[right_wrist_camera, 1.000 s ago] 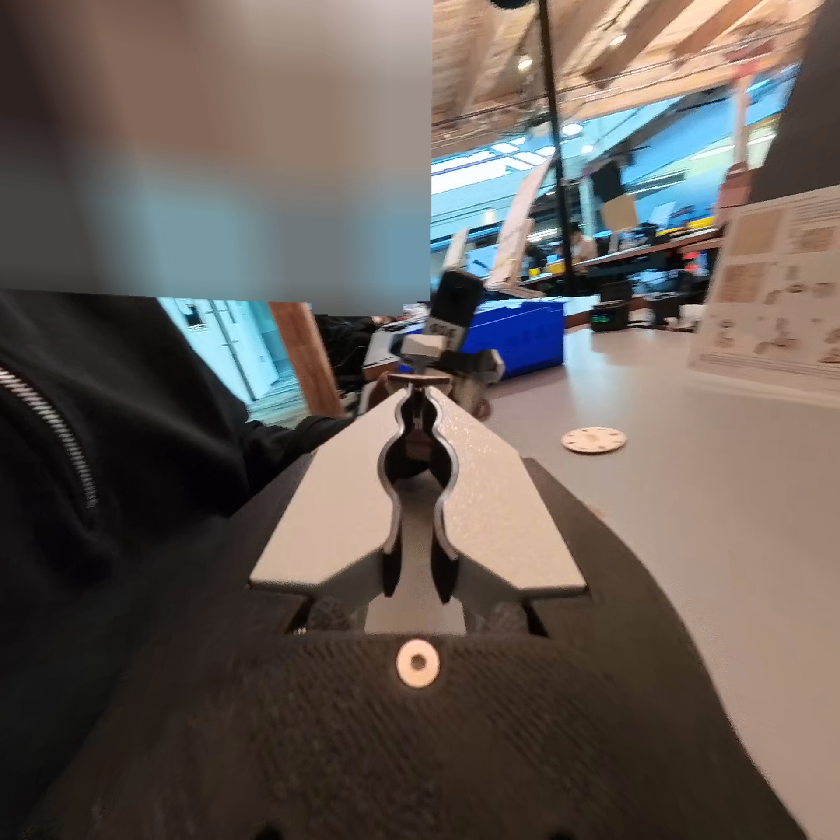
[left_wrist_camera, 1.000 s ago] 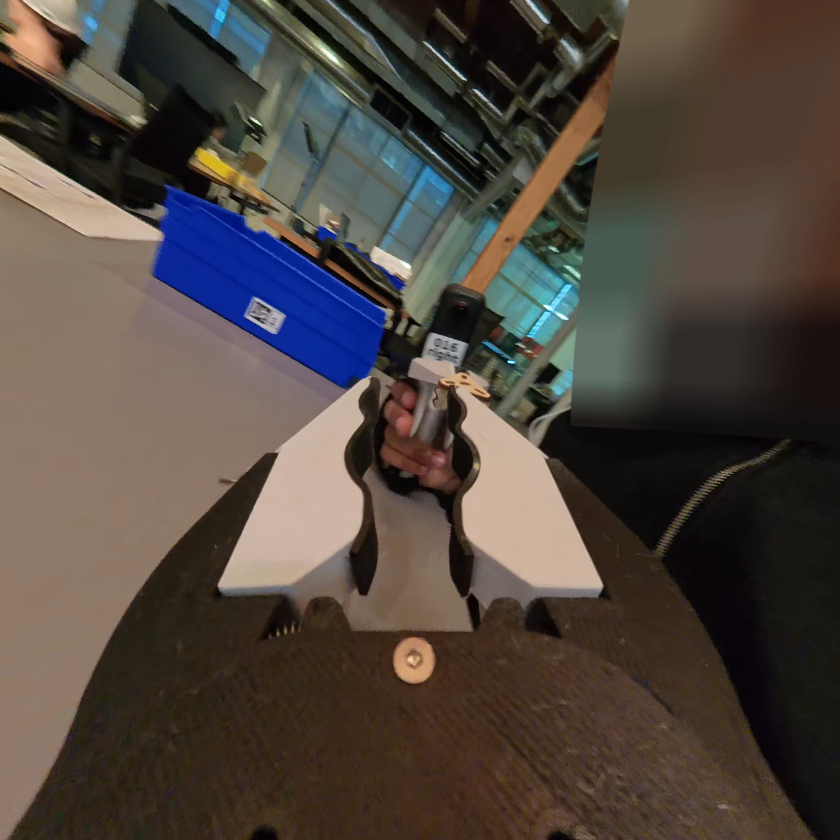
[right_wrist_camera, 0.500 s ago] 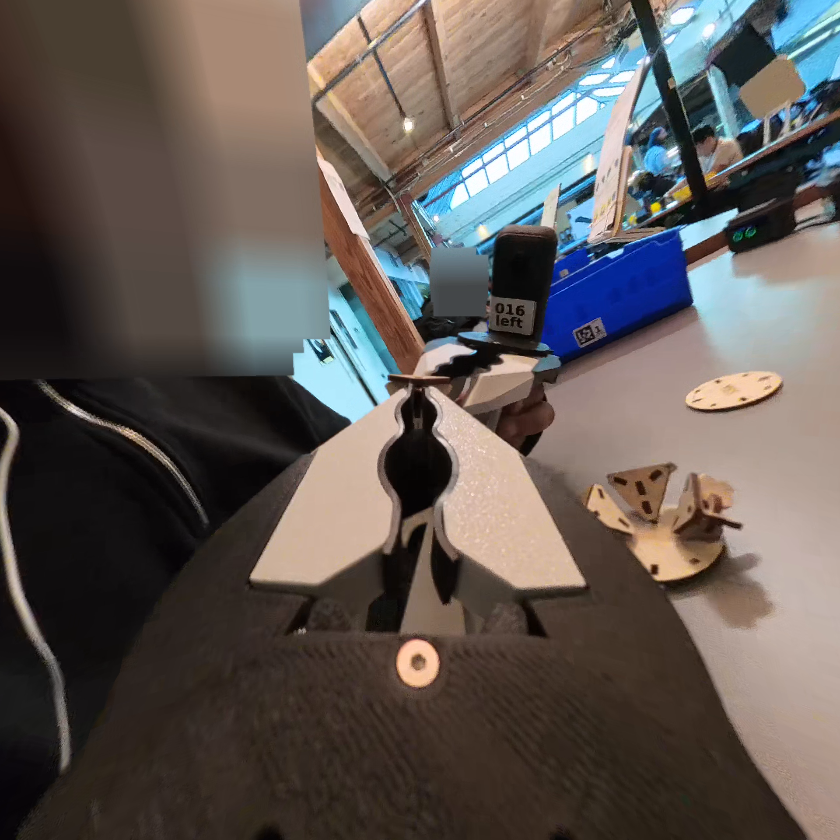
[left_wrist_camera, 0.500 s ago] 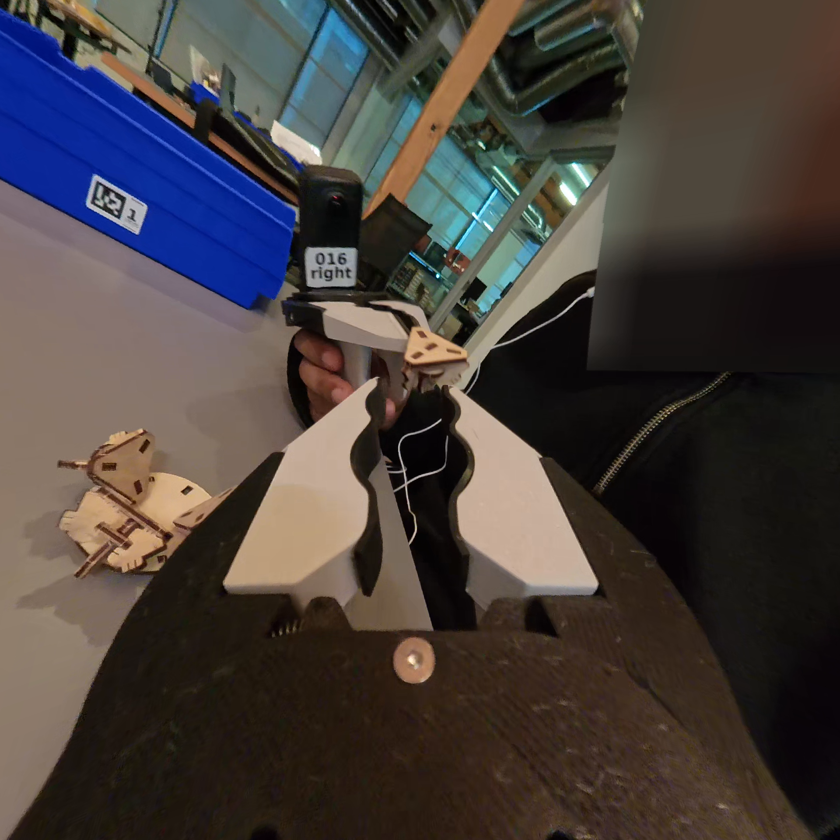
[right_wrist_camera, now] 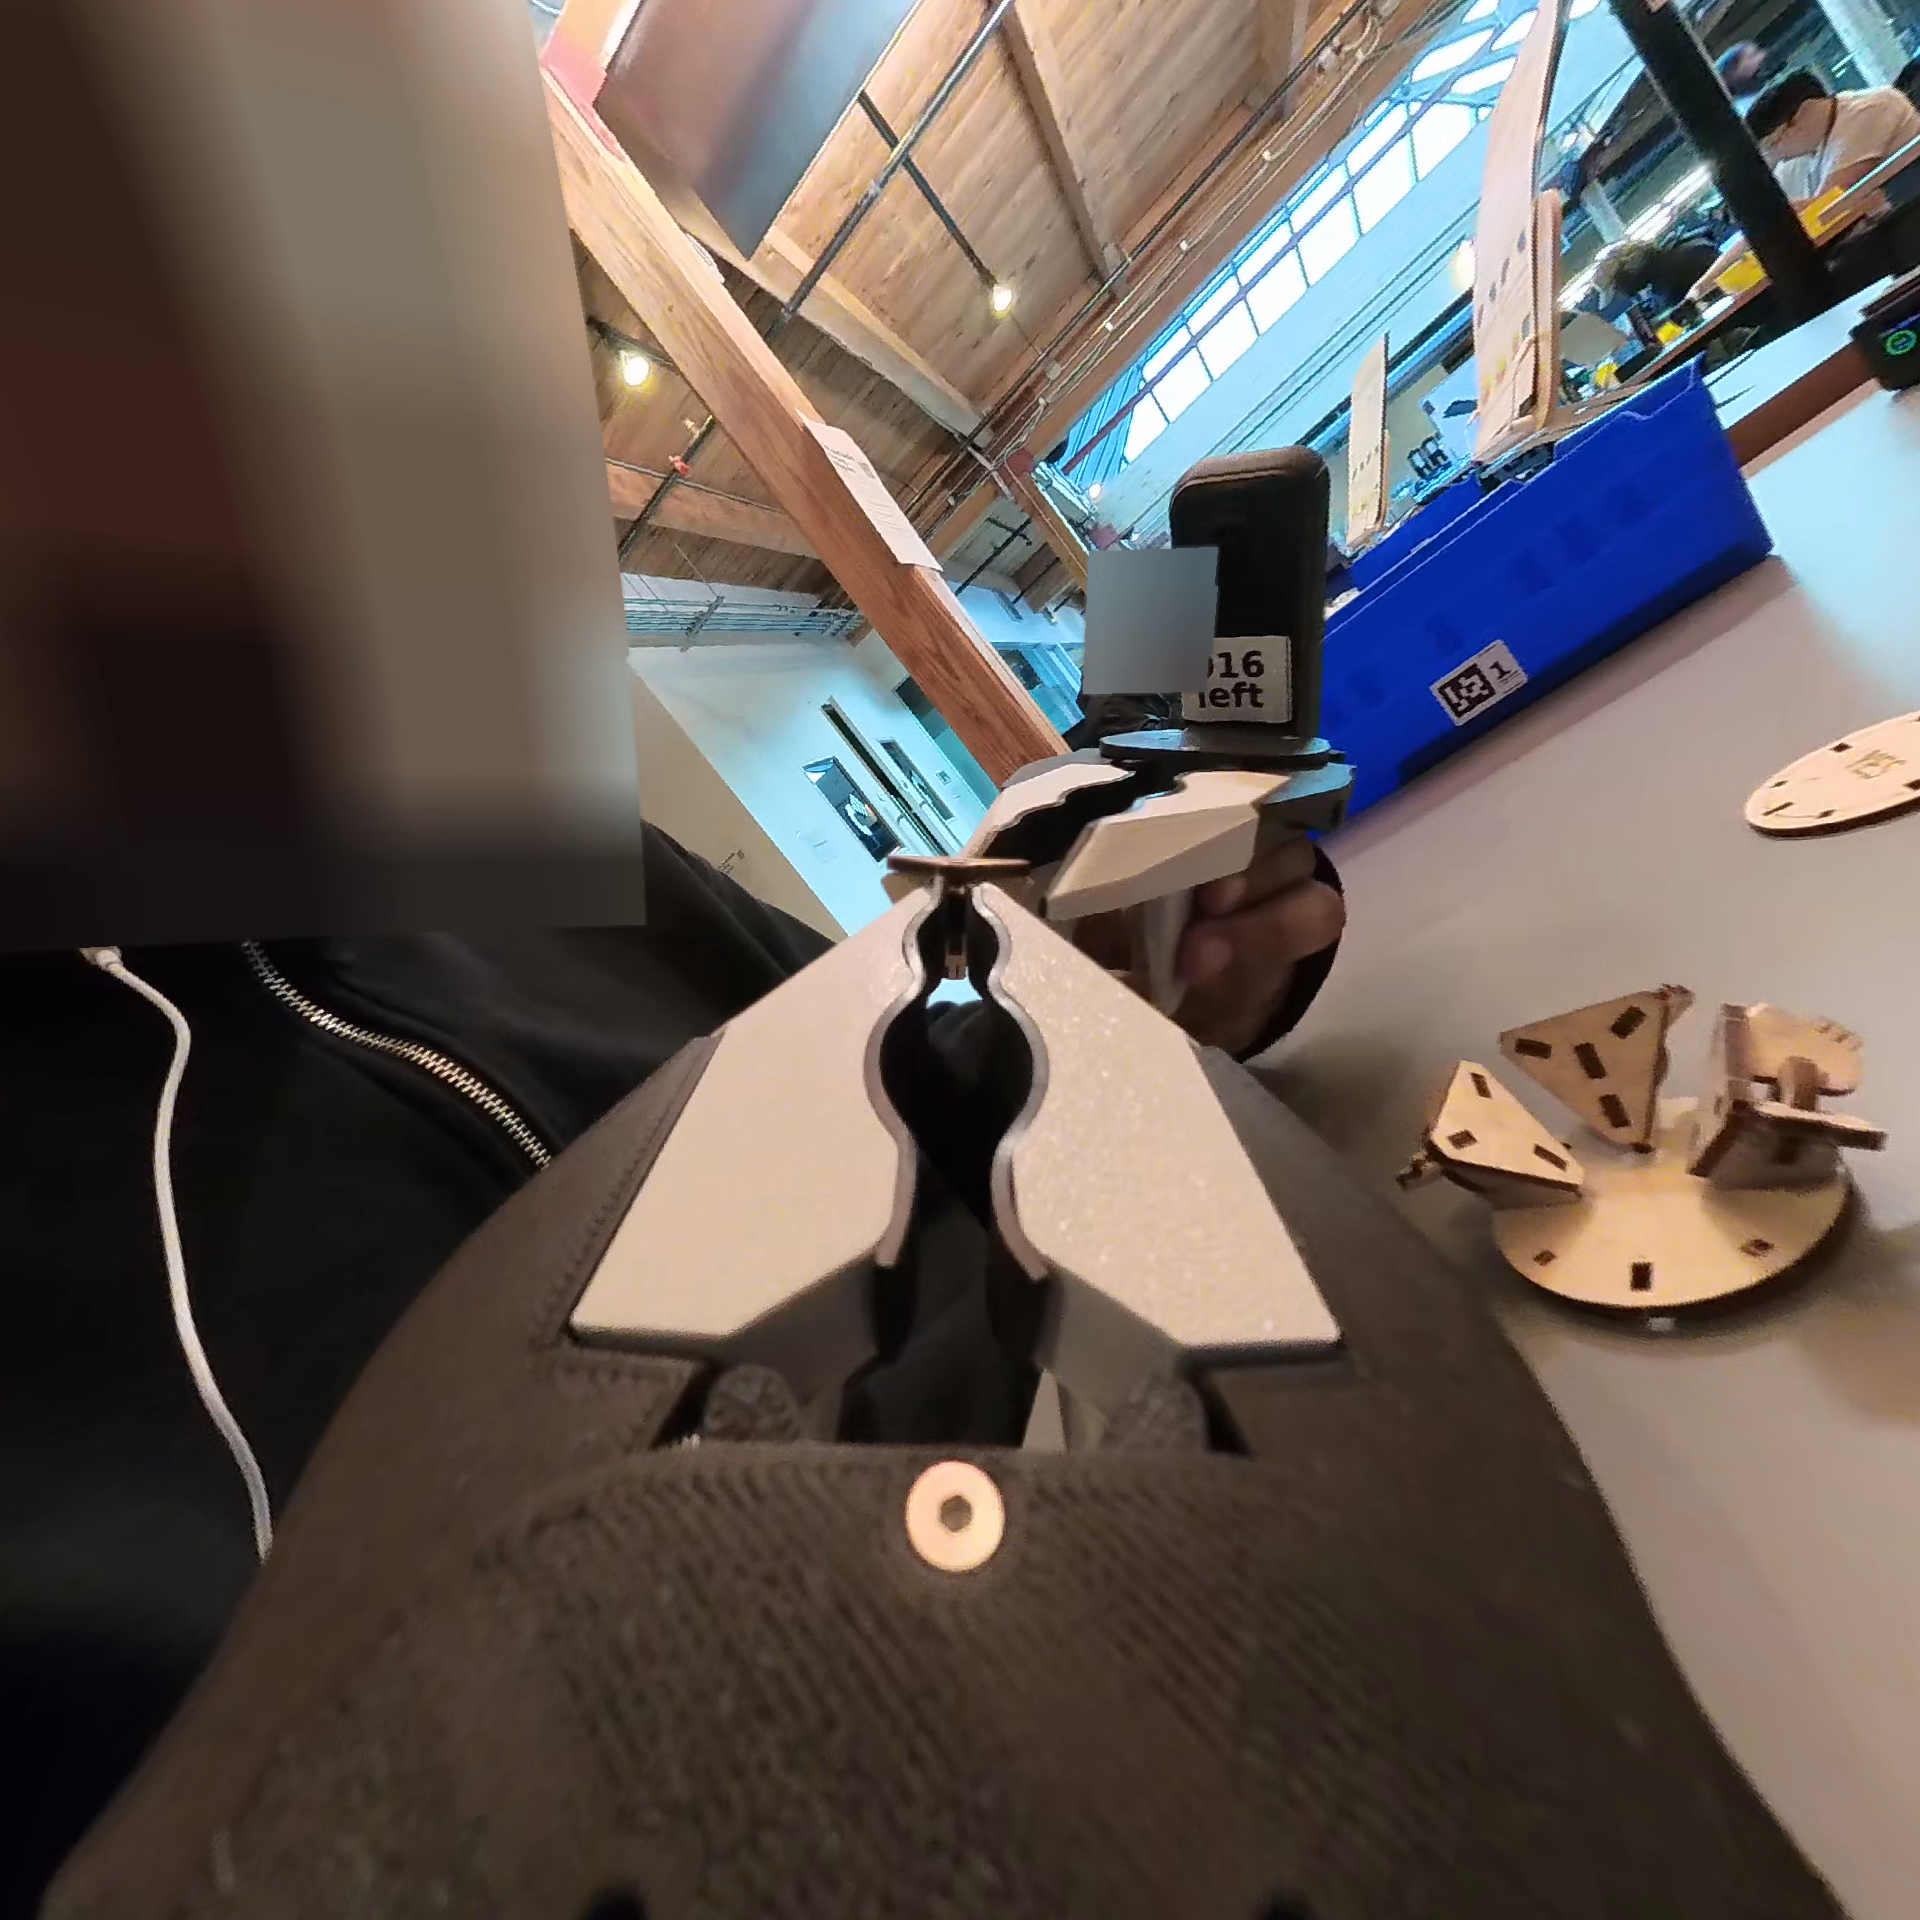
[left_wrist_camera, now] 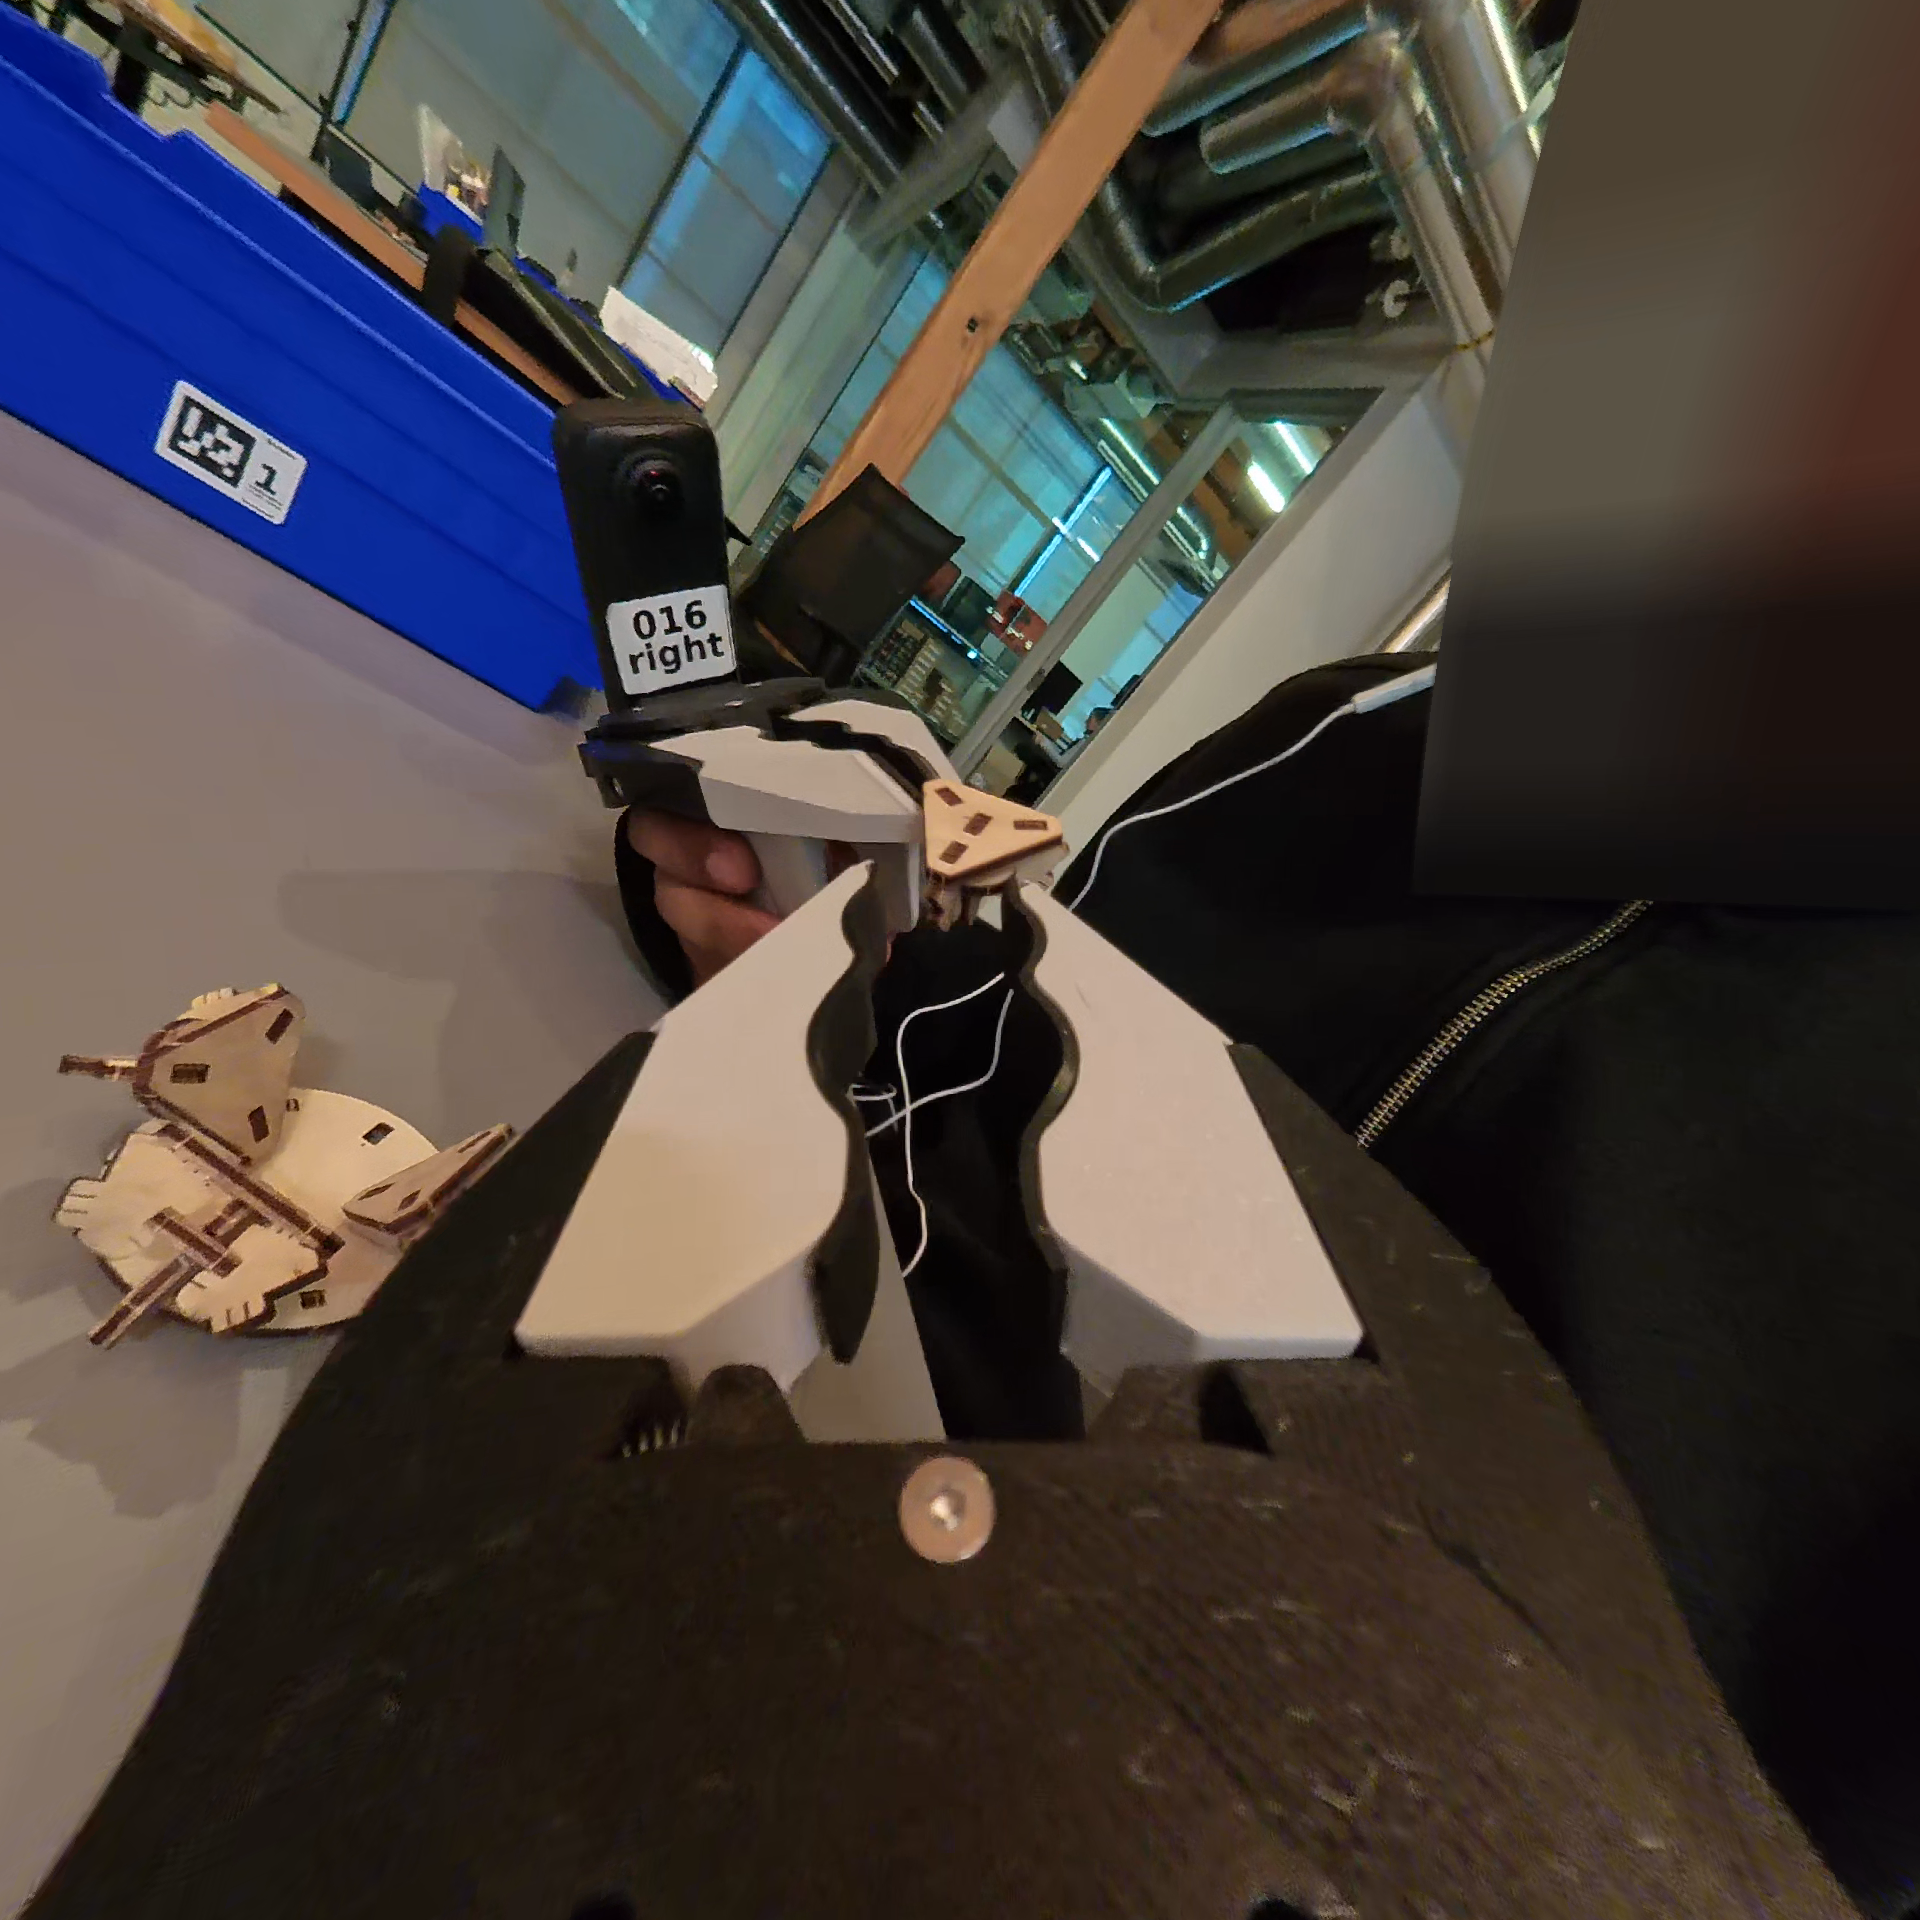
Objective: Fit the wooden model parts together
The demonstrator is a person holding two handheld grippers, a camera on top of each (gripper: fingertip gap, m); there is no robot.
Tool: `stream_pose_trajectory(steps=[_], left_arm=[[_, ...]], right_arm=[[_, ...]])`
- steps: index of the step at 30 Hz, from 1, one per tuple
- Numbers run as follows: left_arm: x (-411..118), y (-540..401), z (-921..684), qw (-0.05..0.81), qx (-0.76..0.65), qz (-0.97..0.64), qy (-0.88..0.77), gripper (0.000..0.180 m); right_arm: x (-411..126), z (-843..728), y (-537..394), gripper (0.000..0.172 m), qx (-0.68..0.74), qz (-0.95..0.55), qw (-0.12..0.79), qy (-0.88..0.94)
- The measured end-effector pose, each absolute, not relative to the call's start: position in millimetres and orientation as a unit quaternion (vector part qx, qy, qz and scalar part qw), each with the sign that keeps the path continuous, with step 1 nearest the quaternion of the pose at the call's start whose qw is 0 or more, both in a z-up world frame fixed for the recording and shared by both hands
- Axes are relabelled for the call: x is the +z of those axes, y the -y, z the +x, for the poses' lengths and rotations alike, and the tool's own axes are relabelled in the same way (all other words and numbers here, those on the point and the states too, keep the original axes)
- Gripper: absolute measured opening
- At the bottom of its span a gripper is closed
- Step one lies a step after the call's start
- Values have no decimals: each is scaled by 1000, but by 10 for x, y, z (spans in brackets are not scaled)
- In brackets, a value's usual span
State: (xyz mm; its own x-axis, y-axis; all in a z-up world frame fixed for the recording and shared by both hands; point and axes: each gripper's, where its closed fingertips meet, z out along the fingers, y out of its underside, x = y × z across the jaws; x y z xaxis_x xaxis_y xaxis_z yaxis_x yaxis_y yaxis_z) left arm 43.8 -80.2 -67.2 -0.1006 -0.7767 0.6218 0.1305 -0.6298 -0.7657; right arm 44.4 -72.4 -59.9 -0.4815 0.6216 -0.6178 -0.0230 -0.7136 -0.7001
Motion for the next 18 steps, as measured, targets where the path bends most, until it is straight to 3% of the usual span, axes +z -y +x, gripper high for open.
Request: stream_pose_trajectory(steps=[8,11,14,18], left_arm=[[-605,865,405,322,-708,-562,-281,0],[-603,841,388,329,-705,-564,-276,0],[-614,778,364,340,-699,-571,-265,0],[-637,658,309,357,-688,-585,-239,0]], right_arm=[[-594,436,736,8,806,-464,193,312],[-589,440,679,19,805,-470,204,298],[-568,463,565,42,798,-478,239,278],[-550,468,526,56,758,-487,313,302]])
